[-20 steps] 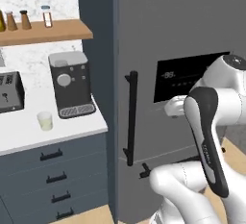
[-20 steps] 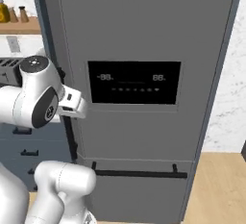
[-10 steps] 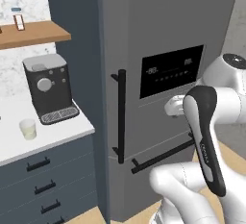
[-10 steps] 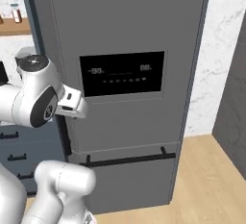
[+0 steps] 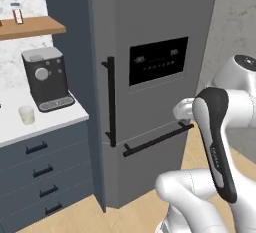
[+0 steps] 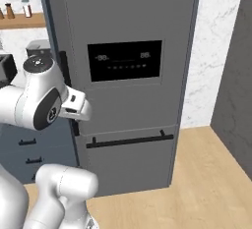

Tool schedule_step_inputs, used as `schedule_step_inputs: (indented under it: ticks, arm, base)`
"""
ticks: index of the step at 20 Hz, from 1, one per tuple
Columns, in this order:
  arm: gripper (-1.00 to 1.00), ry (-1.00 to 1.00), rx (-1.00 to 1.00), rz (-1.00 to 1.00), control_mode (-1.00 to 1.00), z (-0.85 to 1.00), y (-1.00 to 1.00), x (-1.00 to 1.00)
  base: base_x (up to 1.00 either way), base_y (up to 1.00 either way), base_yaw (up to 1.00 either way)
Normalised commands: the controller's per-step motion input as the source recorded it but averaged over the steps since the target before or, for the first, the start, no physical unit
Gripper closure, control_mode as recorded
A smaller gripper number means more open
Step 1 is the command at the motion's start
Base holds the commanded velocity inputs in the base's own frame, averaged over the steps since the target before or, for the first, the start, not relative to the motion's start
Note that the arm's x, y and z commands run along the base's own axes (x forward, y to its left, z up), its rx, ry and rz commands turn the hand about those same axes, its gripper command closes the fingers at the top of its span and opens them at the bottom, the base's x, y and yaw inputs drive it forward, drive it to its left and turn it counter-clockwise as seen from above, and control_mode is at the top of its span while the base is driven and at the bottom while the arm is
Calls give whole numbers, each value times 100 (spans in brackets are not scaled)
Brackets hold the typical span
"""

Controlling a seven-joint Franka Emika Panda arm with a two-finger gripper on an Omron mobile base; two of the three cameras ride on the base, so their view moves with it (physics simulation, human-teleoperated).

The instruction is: Grab a lemon wedge from the fridge and one ice cube from the ice bowl, and put them in the glass of lemonade.

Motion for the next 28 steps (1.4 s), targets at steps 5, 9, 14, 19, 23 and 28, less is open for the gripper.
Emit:
schedule_step_inputs:
  ticks: [5, 9, 14, 19, 23, 28]
  arm:
    - [-100, 0, 0, 0, 100, 0, 0, 0]
    - [-100, 0, 0, 0, 100, 0, 0, 0]
    - [-100, 0, 0, 0, 100, 0, 0, 0]
    - [-100, 0, 0, 0, 100, 0, 0, 0]
    - [-100, 0, 0, 0, 100, 0, 0, 0]
    - [-100, -12, 0, 1, -100, 17, 27, 34]
  base:
    - [-51, 57, -5]
    - [-24, 56, -8]
    - [-16, 19, -1]
    - [-17, 0, 0]
    - [-6, 0, 0]
    - [-1, 0, 0]
